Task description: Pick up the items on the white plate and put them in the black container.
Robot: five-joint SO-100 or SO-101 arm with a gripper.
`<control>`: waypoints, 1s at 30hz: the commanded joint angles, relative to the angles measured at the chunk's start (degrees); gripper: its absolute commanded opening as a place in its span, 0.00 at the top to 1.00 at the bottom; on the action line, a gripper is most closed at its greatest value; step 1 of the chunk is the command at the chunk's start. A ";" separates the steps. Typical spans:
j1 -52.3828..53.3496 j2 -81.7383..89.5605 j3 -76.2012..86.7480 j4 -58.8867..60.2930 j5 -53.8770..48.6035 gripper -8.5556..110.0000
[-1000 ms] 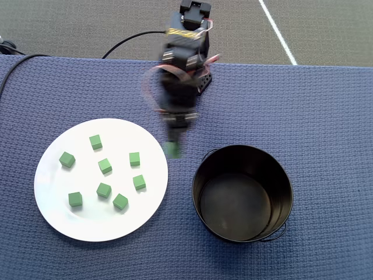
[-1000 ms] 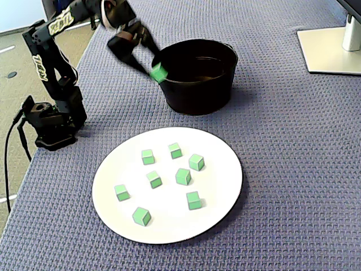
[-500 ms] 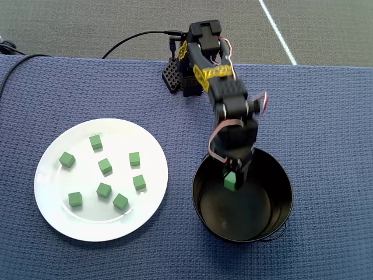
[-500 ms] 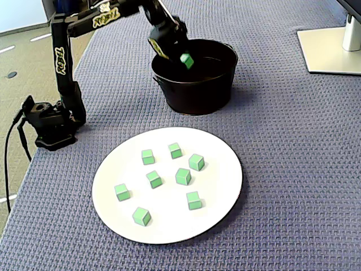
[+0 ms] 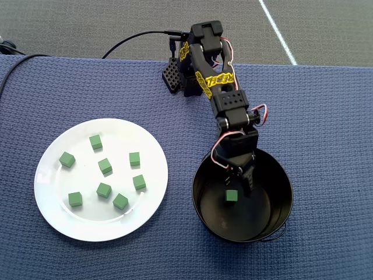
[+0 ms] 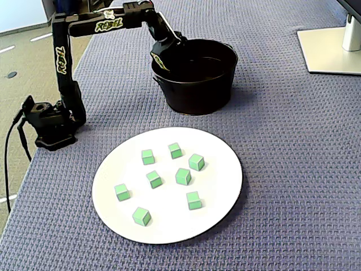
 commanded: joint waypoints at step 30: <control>48.52 10.02 12.30 20.04 -5.63 0.75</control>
